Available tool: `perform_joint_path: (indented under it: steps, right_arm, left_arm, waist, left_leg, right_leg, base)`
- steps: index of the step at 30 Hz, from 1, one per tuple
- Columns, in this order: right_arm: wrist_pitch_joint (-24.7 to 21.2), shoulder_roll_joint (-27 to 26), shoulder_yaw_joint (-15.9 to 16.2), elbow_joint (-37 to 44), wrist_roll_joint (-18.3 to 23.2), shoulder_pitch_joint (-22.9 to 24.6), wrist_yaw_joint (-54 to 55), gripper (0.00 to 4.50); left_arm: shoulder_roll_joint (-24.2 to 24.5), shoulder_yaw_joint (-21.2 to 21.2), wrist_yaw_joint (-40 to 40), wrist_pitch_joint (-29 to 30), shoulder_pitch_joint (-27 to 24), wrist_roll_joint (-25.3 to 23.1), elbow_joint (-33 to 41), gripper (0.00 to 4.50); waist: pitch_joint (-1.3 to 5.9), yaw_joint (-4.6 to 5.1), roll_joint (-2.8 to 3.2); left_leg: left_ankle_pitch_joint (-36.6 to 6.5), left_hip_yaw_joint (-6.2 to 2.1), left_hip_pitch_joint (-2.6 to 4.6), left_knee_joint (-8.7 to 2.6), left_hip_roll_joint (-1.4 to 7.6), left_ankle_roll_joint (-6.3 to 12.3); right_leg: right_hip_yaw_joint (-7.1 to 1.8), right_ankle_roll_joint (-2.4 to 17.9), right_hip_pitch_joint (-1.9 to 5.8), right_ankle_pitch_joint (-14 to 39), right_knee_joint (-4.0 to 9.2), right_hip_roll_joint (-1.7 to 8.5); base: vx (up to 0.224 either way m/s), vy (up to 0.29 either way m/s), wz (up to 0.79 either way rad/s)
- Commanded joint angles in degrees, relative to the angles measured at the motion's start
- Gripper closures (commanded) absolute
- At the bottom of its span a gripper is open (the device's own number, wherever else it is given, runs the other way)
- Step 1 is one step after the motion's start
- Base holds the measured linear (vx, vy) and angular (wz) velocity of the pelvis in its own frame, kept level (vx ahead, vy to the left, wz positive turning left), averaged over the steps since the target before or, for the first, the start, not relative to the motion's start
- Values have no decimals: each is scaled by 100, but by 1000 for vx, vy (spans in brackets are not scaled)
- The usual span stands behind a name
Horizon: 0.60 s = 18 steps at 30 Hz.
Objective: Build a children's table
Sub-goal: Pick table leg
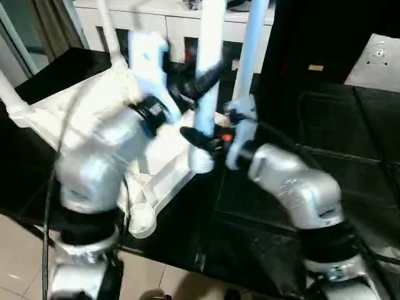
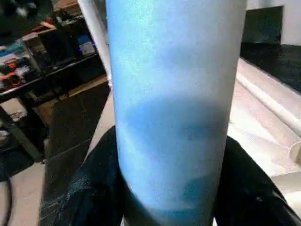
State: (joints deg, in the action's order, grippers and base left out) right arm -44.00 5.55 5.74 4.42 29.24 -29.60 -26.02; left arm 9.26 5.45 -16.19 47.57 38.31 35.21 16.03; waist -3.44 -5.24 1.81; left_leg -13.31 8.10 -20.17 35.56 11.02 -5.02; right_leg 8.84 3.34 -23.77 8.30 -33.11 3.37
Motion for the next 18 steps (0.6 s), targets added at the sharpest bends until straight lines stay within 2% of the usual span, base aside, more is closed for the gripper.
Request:
perform_joint_path:
  steps: [1,2,6,9,10,13,18]
  right_arm:
    - [-124,54,-147,82,207,-122,-173,258]
    - [-265,117,-275,124,499,-133,-398,258]
    - [-538,333,-466,261,1042,-141,-915,259]
    - [-701,469,-511,327,1245,-128,-1178,259]
    - [-745,567,-493,373,1288,-111,-1320,259]
    - [-853,805,-435,501,1393,-70,-1626,259]
    - [-922,944,-409,542,1469,-73,-1738,259]
  left_arm:
    - [59,137,-186,321,82,384,-33,118]
    - [92,224,-331,480,115,691,-41,110]
    - [126,500,-567,770,202,1285,-203,84]
    - [94,689,-581,920,291,1514,-369,81]
    - [124,720,-652,961,332,1542,-456,81]
    - [350,590,-984,975,386,1479,-624,81]
    - [391,606,-1126,1043,417,1745,-690,116]
  waist:
    - [500,-27,-43]
    - [499,-32,-47]
    - [500,-69,-45]
    - [492,-93,-48]
    - [487,-107,-32]
    - [490,-136,-34]
    - [508,-170,-21]
  left_leg:
    - [352,-16,-84,-326,144,349]
    - [353,-15,-84,-327,142,364]
    - [375,-3,-78,-322,143,447]
    - [345,6,-78,-323,126,466]
    - [305,7,-70,-326,125,460]
    - [318,-1,-61,-332,119,439]
    - [382,-5,-55,-324,147,408]
  right_leg:
    - [-373,-105,455,1517,326,468]
    - [-372,-85,458,1525,334,472]
    - [-372,-8,455,1588,343,468]
    - [-359,-66,465,1713,374,451]
    - [-353,-105,458,1814,396,456]
    - [-351,-251,459,1907,405,447]
    - [-351,-107,450,1754,377,458]
  base:
    - [0,0,0]
    - [0,0,0]
    - [0,0,0]
    - [0,0,0]
    - [0,0,0]
    - [0,0,0]
    - [0,0,0]
